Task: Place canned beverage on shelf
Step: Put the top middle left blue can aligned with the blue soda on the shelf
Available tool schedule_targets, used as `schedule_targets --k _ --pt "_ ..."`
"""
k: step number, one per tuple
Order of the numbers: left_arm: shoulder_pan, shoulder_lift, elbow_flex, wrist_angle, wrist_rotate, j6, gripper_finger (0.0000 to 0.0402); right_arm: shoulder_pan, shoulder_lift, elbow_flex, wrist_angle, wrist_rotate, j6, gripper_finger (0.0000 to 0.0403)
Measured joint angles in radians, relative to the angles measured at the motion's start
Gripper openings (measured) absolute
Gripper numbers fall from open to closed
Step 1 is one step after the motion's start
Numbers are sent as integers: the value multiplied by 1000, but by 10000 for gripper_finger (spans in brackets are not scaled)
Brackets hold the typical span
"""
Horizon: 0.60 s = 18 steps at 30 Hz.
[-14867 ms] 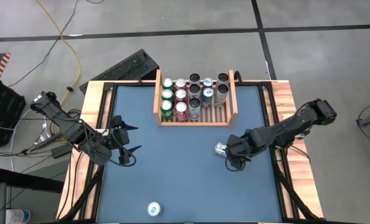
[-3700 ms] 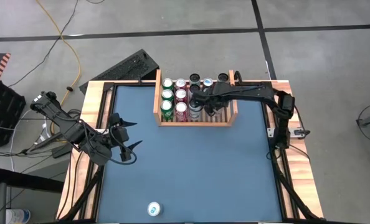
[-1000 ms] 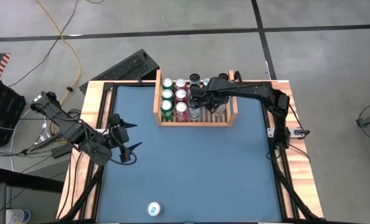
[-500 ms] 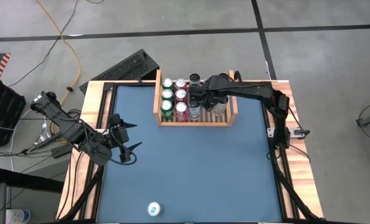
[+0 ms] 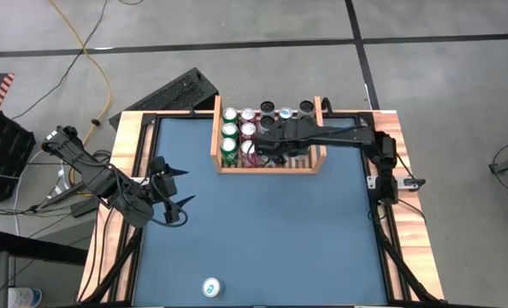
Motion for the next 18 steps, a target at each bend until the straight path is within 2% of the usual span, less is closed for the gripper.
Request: schedule_targets --k 4,6,18 --pt "0 0 0 0 -17 2 341 -6 1 -49 -1 1 -3 45" --pt "0 0 0 0 -24 1 341 -14 1 -60 -4 1 -9 12" --pt "0 0 0 0 -28 -2 341 -25 1 -60 62 -52 -53 2"
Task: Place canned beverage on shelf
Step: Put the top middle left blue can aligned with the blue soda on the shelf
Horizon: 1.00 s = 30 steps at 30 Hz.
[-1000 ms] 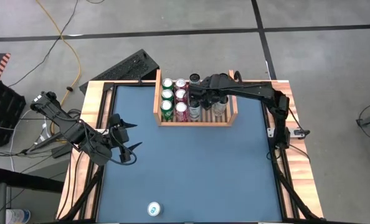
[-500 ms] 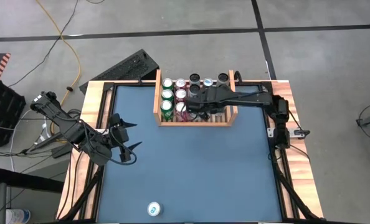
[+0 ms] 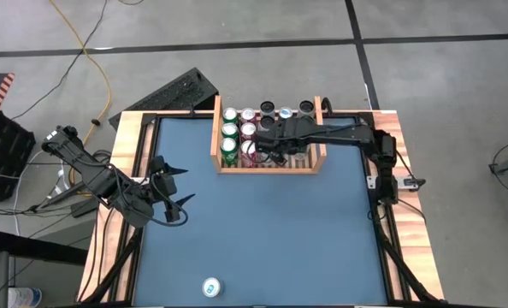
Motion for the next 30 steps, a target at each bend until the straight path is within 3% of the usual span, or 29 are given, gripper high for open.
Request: schedule_targets --k 30 --pt "0 0 0 0 -9 -10 341 -55 60 0 -23 -23 -18 0"
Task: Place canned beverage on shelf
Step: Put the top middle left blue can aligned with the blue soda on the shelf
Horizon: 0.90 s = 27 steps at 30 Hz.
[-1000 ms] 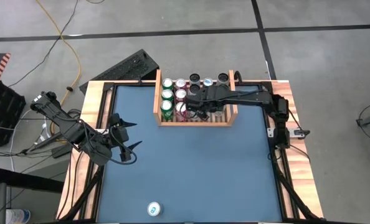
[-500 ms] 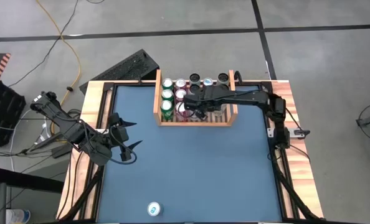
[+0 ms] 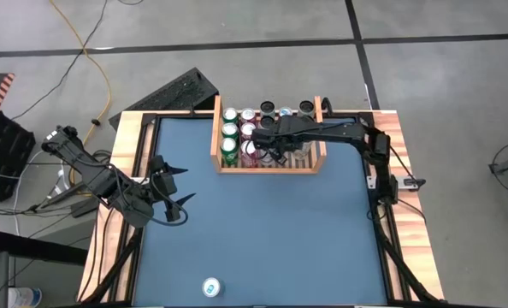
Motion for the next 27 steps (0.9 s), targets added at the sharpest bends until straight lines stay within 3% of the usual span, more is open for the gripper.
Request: schedule_targets --k 20,23,27 --pt "0 0 0 0 -6 -7 341 41 -54 13 21 94 -21 0" --pt "0 0 0 0 -8 -7 341 81 -89 29 31 20 -38 0" --pt "0 0 0 0 1 -7 341 183 -156 33 143 -196 -125 16"
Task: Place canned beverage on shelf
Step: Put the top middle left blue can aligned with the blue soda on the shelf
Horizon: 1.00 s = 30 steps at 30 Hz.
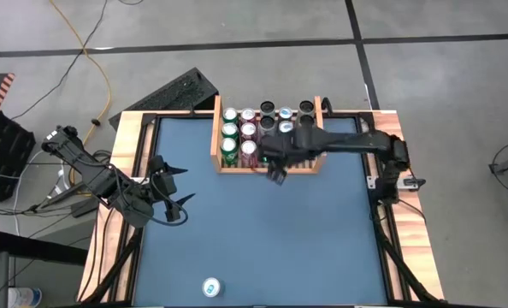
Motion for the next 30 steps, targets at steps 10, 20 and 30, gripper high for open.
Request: schedule_targets --k 10,20,30 --pt "0 0 0 1 40 -25 341 375 -6 0 400 -123 -210 168" --pt "-9 0 0 65 316 -121 341 461 183 0 879 -118 -276 285" --pt "-51 0 0 70 331 -175 341 530 249 0 1087 -339 -156 287"
